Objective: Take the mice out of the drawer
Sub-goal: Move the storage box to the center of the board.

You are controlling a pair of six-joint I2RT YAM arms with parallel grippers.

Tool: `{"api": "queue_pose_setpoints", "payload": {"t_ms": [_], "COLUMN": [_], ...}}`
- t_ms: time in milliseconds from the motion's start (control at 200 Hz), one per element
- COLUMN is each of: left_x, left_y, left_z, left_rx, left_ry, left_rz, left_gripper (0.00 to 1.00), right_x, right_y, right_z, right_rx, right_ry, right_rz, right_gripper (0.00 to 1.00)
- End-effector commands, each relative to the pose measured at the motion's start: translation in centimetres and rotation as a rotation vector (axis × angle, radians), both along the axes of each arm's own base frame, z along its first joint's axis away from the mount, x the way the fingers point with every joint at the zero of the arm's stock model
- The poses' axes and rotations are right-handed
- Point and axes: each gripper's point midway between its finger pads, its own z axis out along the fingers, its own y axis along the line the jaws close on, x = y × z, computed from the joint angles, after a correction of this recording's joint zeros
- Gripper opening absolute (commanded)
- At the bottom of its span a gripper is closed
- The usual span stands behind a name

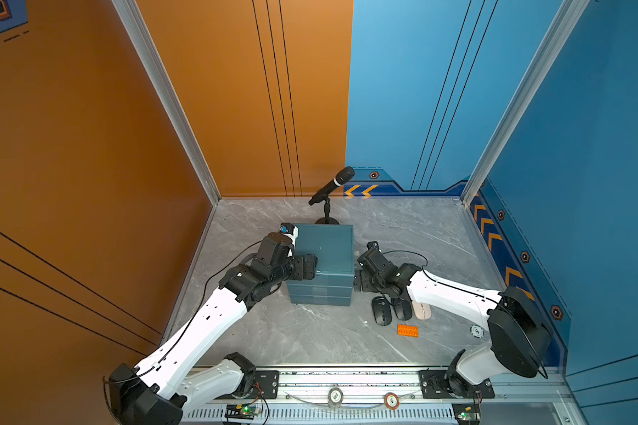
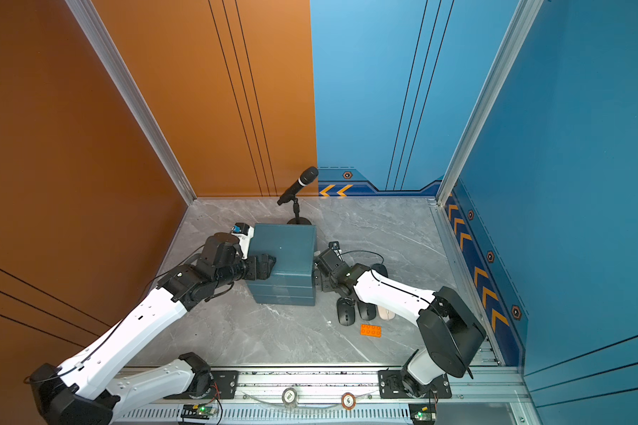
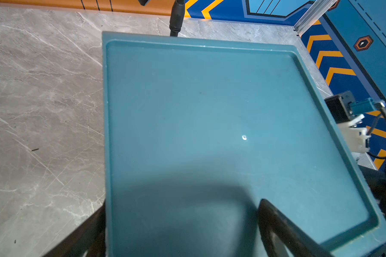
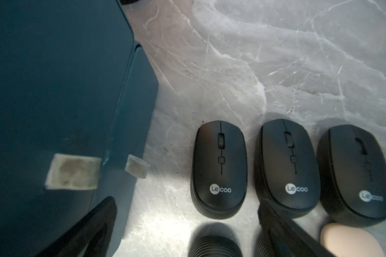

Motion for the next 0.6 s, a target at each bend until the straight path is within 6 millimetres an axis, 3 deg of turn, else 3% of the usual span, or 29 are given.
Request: {"api": "queue_pose_setpoints", "payload": {"t_ms": [0, 335, 461, 596], "left_x": [-3.8, -3.6, -3.0, -1.6], "left_y": [-4.6, -3.4, -1.8, 1.2], "left_z": [-1.4, -1.6, -0.7, 0.8], "left_rx": [-0.102, -0.086, -0.055, 0.008], "left_ry": [0.126, 0.107, 0.049, -0.032], "left_rz": [-0.203, -0.128, -0.070, 0.026], "left_gripper": [0.98, 0.98, 0.98, 0.98], "right_x": [0.4, 0.3, 0.6, 1.4], "right_y": [4.4, 4.1, 3.0, 0.7], "right_z": [3.8, 4.4, 5.1, 6.1], "right_rx": [0.159, 0.156, 0.130, 0.088], "right_ry": [-0.098, -0.118, -0.149, -0.188], "right_rz": [0.078, 0.069, 0.038, -0.025], "right_gripper": [1.00, 1.00, 1.00, 1.00]}}
